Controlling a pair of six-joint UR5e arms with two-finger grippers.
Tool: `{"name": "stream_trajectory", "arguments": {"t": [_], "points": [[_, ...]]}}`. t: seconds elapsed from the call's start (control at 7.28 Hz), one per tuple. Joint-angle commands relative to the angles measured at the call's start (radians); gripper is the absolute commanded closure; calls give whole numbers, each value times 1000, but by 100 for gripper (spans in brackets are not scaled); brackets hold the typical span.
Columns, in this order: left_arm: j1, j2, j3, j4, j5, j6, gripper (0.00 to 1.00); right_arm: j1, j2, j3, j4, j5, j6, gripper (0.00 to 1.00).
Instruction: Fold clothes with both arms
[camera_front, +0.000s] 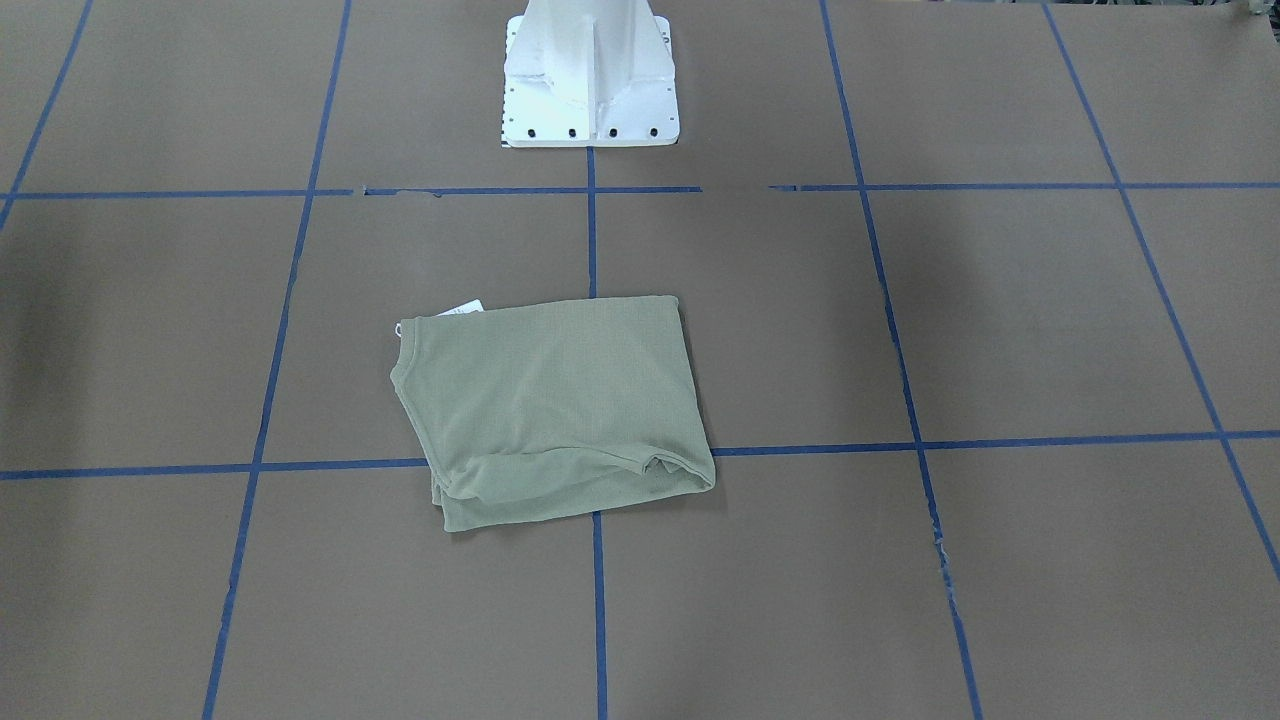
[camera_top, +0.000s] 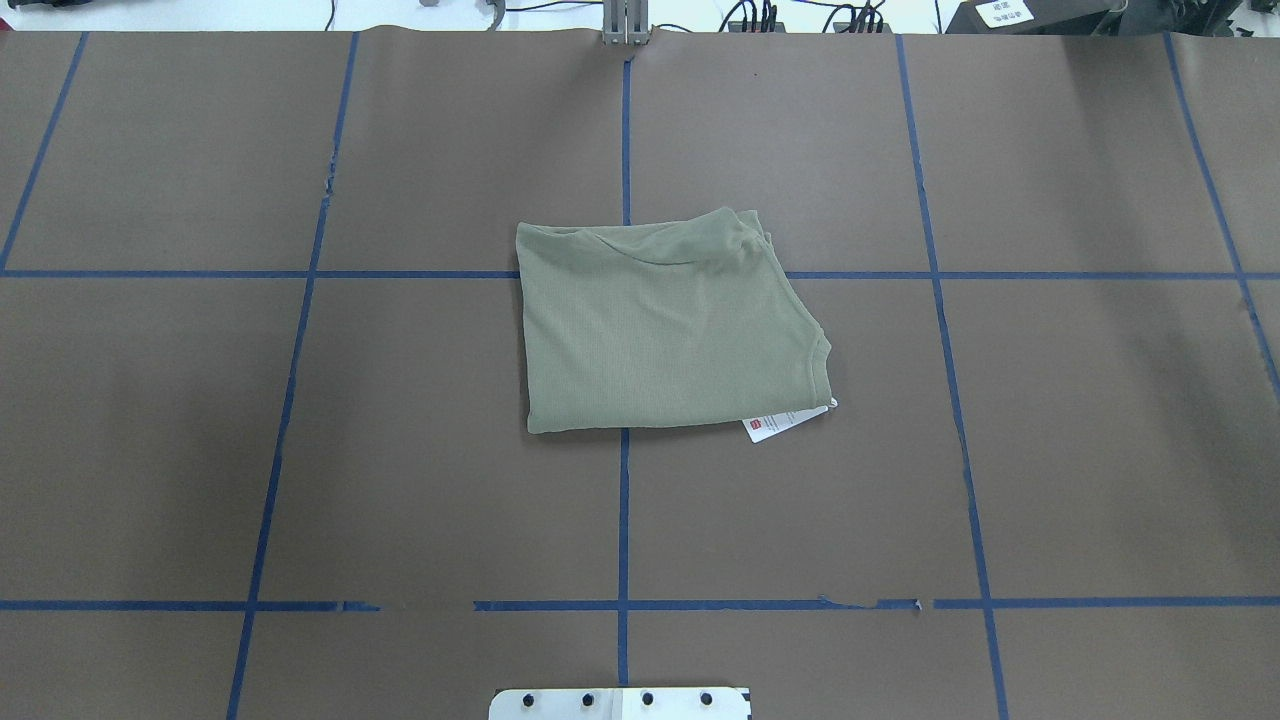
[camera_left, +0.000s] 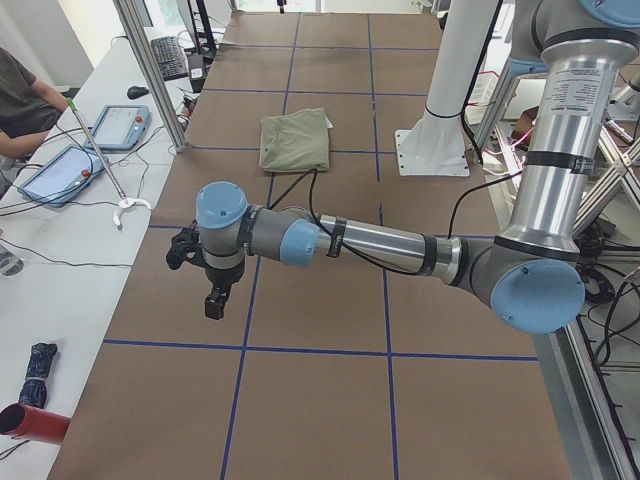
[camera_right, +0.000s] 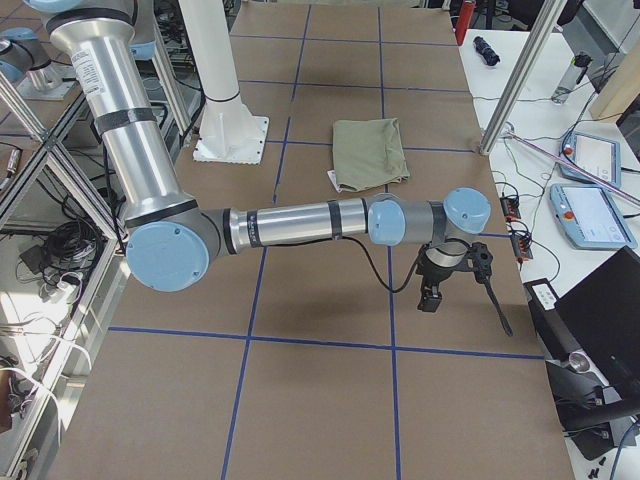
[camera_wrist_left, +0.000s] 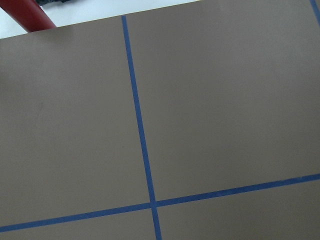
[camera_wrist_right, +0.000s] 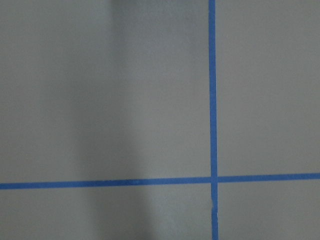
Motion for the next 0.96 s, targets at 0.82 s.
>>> {"name": "stream_trajectory", "arguments": {"t": [0.82], "points": [[8, 86, -76, 24, -7, 12, 0, -11, -162, 215, -37, -53, 18, 0]]}}
